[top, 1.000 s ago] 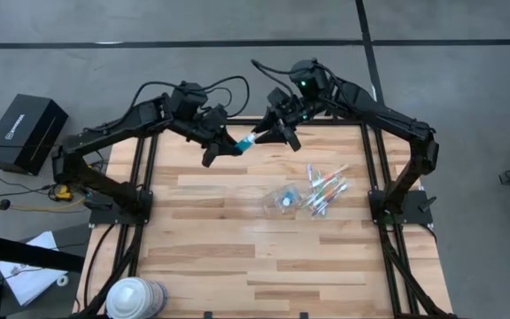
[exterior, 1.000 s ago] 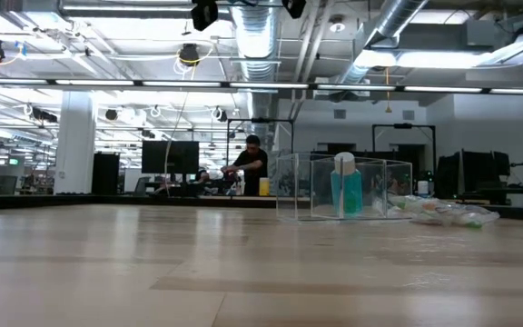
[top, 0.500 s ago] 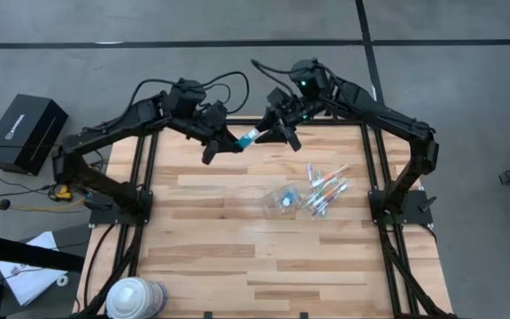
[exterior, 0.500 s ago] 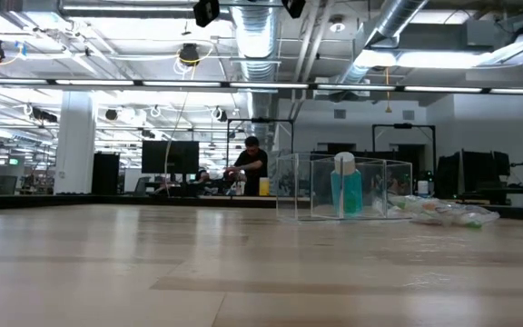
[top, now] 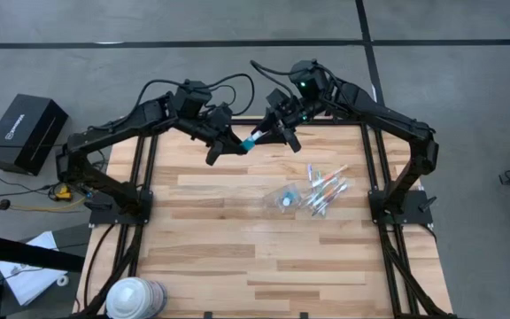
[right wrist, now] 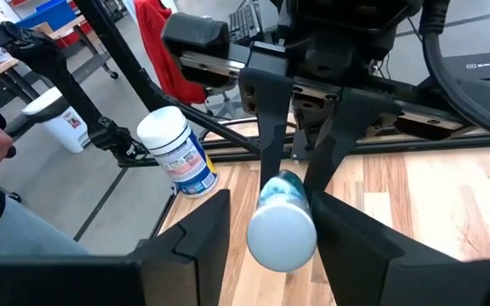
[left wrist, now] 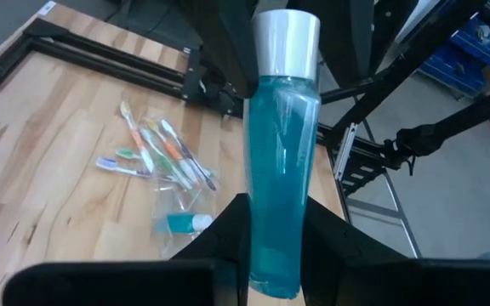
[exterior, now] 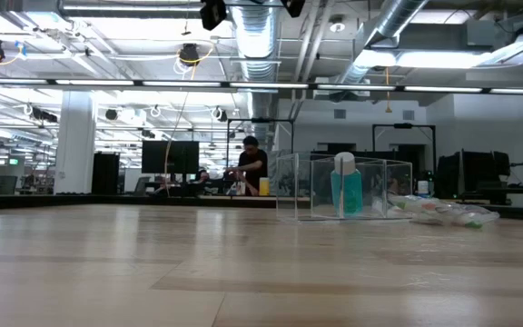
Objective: Pick & Place toothbrushing station
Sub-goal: Put the blue mouthwash into the transparent organizer
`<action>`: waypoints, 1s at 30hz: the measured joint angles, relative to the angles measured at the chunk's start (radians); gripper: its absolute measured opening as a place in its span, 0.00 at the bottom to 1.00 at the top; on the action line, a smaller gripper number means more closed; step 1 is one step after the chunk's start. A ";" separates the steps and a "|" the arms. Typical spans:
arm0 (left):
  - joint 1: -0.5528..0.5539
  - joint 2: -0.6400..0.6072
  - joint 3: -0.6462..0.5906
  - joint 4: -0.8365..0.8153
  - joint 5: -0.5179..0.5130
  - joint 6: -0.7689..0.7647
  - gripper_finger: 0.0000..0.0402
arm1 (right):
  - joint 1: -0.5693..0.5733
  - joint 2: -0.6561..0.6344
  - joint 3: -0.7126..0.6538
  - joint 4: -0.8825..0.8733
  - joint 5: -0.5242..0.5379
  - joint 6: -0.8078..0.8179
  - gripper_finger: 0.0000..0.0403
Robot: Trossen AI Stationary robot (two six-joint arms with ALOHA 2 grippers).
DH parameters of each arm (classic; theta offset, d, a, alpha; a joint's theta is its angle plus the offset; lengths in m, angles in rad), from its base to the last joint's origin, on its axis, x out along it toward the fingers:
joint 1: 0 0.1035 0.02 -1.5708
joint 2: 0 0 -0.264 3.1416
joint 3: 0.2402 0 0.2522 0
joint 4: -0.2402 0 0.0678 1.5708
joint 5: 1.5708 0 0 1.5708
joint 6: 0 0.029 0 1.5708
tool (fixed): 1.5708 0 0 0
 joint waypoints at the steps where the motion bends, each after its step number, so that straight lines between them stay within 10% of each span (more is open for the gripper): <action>1: 0.000 -0.001 0.000 0.000 0.000 0.000 0.13 | 0.000 0.000 0.000 0.002 0.000 0.000 0.38; 30: 0.011 -0.002 -0.001 -0.002 0.001 0.011 0.13 | -0.002 0.000 0.000 -0.065 -0.022 -0.026 0.37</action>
